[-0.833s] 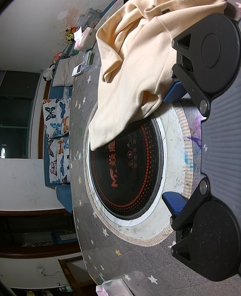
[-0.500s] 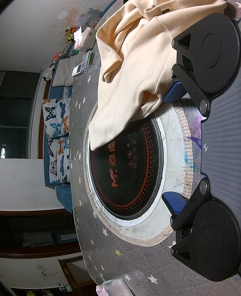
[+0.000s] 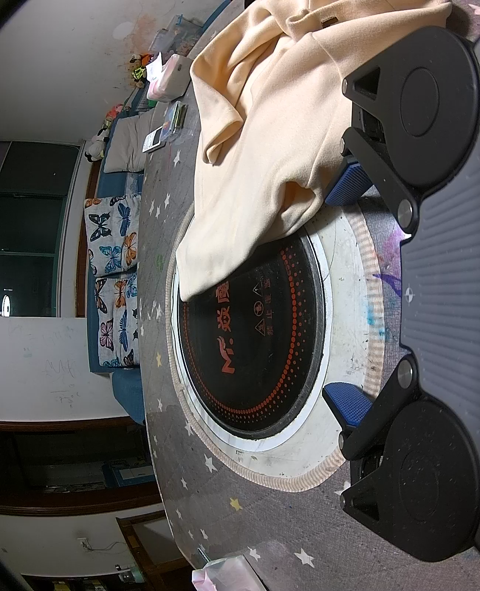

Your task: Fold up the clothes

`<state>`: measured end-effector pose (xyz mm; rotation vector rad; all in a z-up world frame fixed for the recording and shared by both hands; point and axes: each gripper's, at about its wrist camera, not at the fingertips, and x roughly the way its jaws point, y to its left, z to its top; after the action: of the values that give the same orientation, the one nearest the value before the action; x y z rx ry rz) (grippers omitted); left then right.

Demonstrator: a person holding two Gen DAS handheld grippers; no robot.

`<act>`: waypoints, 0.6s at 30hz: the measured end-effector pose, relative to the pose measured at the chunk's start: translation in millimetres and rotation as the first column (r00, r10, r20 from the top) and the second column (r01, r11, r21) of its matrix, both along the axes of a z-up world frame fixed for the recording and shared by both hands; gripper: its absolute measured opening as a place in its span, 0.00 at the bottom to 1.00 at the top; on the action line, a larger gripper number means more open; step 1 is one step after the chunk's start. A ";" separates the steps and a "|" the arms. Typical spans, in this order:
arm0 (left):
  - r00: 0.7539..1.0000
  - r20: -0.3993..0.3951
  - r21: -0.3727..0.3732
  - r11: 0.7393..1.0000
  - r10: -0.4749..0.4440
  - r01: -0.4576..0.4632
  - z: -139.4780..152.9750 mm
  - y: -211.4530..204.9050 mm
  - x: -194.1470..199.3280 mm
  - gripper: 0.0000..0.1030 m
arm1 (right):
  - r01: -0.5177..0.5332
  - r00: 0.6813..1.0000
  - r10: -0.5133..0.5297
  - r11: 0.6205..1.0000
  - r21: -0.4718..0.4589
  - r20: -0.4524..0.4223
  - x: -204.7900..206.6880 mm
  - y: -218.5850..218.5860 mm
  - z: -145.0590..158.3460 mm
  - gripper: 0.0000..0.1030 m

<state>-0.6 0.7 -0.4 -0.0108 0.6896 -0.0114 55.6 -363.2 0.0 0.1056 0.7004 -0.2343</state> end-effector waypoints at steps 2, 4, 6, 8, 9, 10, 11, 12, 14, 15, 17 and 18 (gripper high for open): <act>1.000 0.000 0.000 1.000 0.000 0.000 0.0 0.0 0.0 1.00 | -0.004 1.000 0.004 1.000 0.001 -0.002 -0.4 0.0 0.6 1.00; 1.000 0.000 0.000 1.000 0.000 0.000 0.0 -0.1 0.1 1.00 | -0.019 1.000 0.019 1.000 -0.001 -0.004 -2.2 0.8 1.3 1.00; 1.000 0.000 0.000 1.000 0.000 0.000 0.1 -0.2 0.1 1.00 | -0.032 0.999 0.032 0.999 0.003 -0.005 -4.5 2.1 2.2 1.00; 1.000 0.000 0.000 1.000 -0.001 0.001 0.0 -0.2 0.1 1.00 | -0.047 0.999 0.047 0.999 0.011 -0.002 -8.1 3.8 4.0 1.00; 1.000 0.000 0.000 1.000 -0.001 0.001 0.0 -0.2 0.1 1.00 | -0.053 0.999 0.053 0.999 0.011 0.000 -9.7 4.8 5.2 1.00; 1.000 0.000 0.000 1.000 0.000 0.000 -0.1 -0.2 0.1 1.00 | -0.059 0.998 0.059 0.998 0.011 0.003 -11.4 5.8 6.4 1.00; 1.000 0.000 0.000 1.000 0.000 0.000 -0.1 -0.2 0.1 1.00 | -0.065 0.998 0.064 0.998 0.012 0.005 -13.1 6.9 7.6 1.00; 1.000 0.000 0.000 1.000 0.000 0.000 -0.1 -0.2 0.1 1.00 | -0.072 0.997 0.072 0.997 0.012 0.008 -14.8 7.9 9.2 1.00; 1.000 0.000 0.000 1.000 0.000 0.000 -0.1 -0.2 0.1 1.00 | -0.088 0.996 0.087 0.996 0.014 0.015 -18.3 9.7 13.0 1.00; 1.000 0.000 0.000 1.000 0.000 0.000 -0.1 -0.2 0.1 1.00 | -0.097 0.995 0.097 0.995 0.018 0.019 -19.8 10.4 15.0 1.00; 1.000 0.000 0.000 1.000 0.000 0.000 -0.1 -0.2 0.1 1.00 | -0.117 0.993 0.116 0.993 0.018 0.021 -21.9 13.5 18.9 1.00; 1.000 0.000 0.000 1.000 -0.001 0.001 -0.1 -0.3 0.1 1.00 | -0.126 0.992 0.126 0.992 0.017 0.022 -22.9 15.1 20.9 1.00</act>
<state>-0.6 0.5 -0.5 -0.0101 0.6899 -0.0118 32.7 -348.2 20.9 0.0810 0.6859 -0.1054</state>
